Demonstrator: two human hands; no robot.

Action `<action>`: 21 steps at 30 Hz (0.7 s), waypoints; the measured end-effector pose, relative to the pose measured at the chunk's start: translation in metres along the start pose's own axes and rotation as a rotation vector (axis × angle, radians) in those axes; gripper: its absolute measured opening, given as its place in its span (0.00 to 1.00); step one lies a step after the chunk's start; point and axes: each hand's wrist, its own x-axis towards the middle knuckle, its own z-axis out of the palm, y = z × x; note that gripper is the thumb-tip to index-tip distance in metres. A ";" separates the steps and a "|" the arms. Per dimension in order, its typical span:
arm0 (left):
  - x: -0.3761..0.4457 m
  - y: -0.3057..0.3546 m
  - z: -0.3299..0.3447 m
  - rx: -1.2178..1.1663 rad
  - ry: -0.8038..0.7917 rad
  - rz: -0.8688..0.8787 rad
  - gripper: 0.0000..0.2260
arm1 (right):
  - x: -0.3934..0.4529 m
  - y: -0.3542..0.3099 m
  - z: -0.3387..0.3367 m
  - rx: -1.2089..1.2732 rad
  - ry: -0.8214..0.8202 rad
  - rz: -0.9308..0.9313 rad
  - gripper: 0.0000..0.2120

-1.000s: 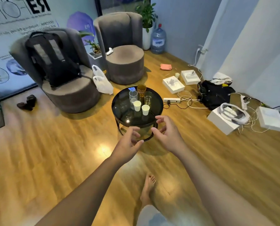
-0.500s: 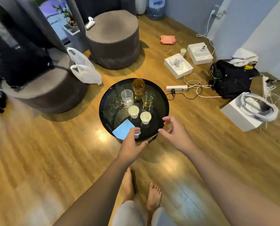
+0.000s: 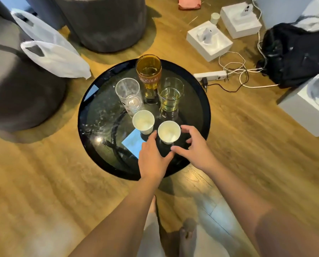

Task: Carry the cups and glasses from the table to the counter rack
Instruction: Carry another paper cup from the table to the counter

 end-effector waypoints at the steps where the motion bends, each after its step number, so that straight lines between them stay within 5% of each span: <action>1: 0.004 0.001 0.002 -0.009 0.000 0.005 0.38 | 0.006 -0.001 0.003 0.002 -0.012 -0.005 0.39; 9: -0.005 0.051 -0.041 -0.361 -0.091 0.052 0.26 | -0.008 -0.059 -0.028 0.081 0.039 -0.074 0.34; 21: -0.094 0.333 -0.282 -0.461 0.009 0.428 0.26 | -0.146 -0.343 -0.262 0.081 0.301 -0.315 0.33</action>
